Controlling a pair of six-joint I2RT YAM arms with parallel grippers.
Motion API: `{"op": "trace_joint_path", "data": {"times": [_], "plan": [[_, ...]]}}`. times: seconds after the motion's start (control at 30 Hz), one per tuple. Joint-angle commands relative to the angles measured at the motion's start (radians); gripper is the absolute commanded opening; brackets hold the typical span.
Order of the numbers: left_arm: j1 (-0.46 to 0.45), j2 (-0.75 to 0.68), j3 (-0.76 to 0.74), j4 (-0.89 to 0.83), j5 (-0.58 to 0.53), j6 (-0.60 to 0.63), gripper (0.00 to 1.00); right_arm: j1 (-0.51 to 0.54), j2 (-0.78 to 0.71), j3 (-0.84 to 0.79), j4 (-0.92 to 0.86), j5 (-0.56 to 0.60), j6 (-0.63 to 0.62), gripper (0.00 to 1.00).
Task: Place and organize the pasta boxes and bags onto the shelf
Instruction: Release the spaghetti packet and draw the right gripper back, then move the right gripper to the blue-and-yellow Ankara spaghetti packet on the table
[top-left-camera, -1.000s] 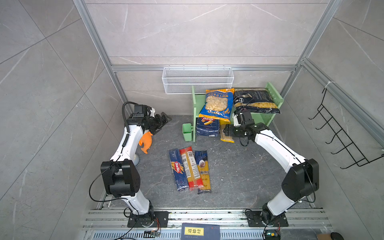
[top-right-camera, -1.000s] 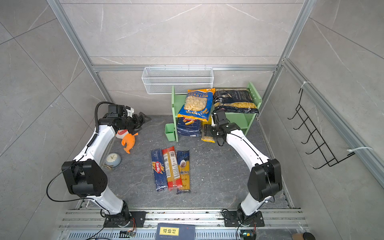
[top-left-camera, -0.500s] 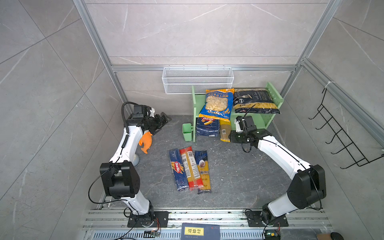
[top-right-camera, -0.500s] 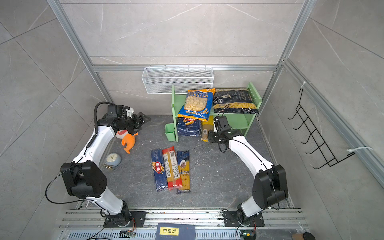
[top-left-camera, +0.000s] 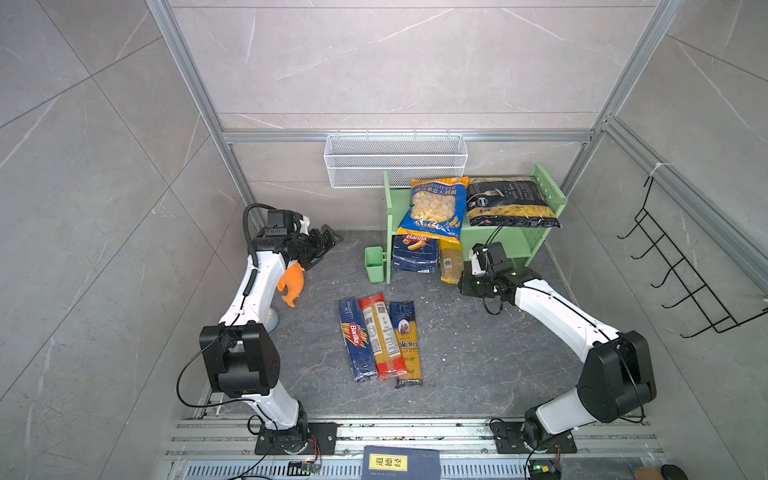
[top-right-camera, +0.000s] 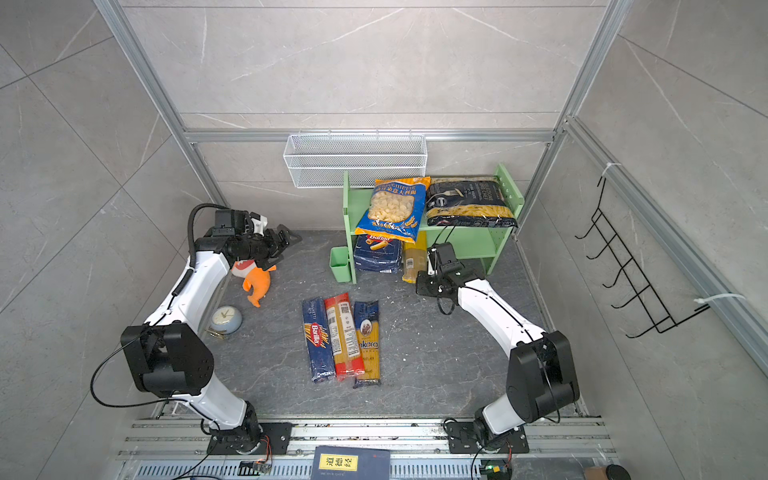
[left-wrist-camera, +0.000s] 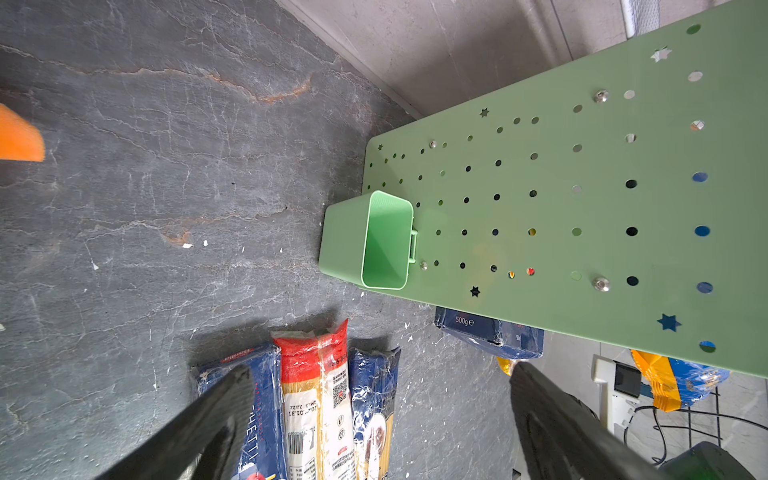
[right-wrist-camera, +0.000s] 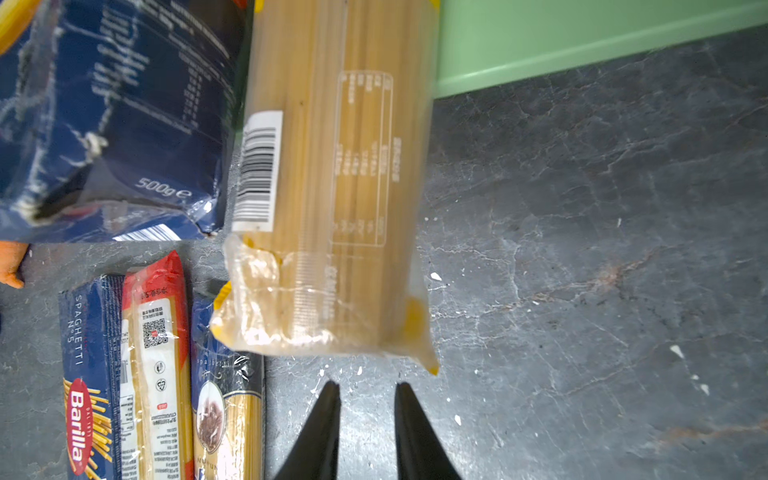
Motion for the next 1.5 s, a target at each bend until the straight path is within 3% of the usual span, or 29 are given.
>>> {"op": "trace_joint_path", "data": {"times": [0.0,1.0,1.17,1.37,1.47], "plan": [[0.006,-0.011,0.045,-0.003,0.031,0.017,0.98,0.007,-0.014,-0.009,0.026,-0.013,0.017,0.27],[0.006,0.074,0.148,-0.013,0.014,0.008,0.97,-0.003,0.2,0.194,0.072,0.008,-0.028,0.3],[0.005,0.07,0.138,-0.01,0.017,0.007,0.97,-0.006,0.184,0.184,0.051,-0.001,-0.035,0.39],[0.005,0.035,0.076,0.006,0.016,-0.004,0.99,0.005,0.069,0.106,0.001,-0.052,-0.03,0.72],[0.005,0.009,0.03,0.016,0.011,-0.013,0.99,0.044,0.003,0.064,-0.052,-0.03,-0.031,0.78]]}}
